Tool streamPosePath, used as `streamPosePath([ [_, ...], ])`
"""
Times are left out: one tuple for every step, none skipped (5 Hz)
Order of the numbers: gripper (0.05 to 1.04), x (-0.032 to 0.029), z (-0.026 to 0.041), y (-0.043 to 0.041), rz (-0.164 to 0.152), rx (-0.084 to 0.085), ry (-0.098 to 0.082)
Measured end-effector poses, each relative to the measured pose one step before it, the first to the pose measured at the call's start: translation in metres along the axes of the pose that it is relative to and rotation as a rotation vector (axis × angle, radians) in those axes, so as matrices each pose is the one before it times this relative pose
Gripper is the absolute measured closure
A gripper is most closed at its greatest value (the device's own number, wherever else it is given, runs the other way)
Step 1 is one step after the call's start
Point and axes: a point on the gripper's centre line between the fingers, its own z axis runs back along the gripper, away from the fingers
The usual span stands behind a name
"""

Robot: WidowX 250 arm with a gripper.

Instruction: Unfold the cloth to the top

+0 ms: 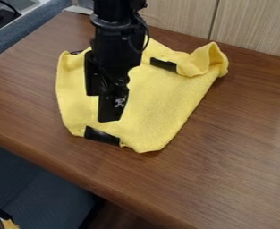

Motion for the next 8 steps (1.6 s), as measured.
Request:
streamPosePath([
  [0.083,0.00117,-0.00584,-0.00086,-0.0016,-0.0202,0.0153],
  [0.083,0.01556,0.00929,0.00817,-0.007,-0.0077,-0.0335],
  [0.083,0.01623,0.00922,0.01217,0.0219,0.0116,-0.03],
  [0.083,0.02068,0.00638,0.01255,0.0028,0.0163,-0.0266],
  [0.083,0.02393,-0.00771,0.00618,-0.0416,0.0246,-0.0062],
  [0.083,0.02299,-0.00593,0.00611,-0.0575,0.0275,-0.0461],
  [0.083,0.01693,-0.00611,0.00616,-0.0168,-0.0129,-0.0334],
  [0.083,0.01375,-0.00459,0.00668,-0.0129,-0.0119,-0.0252],
])
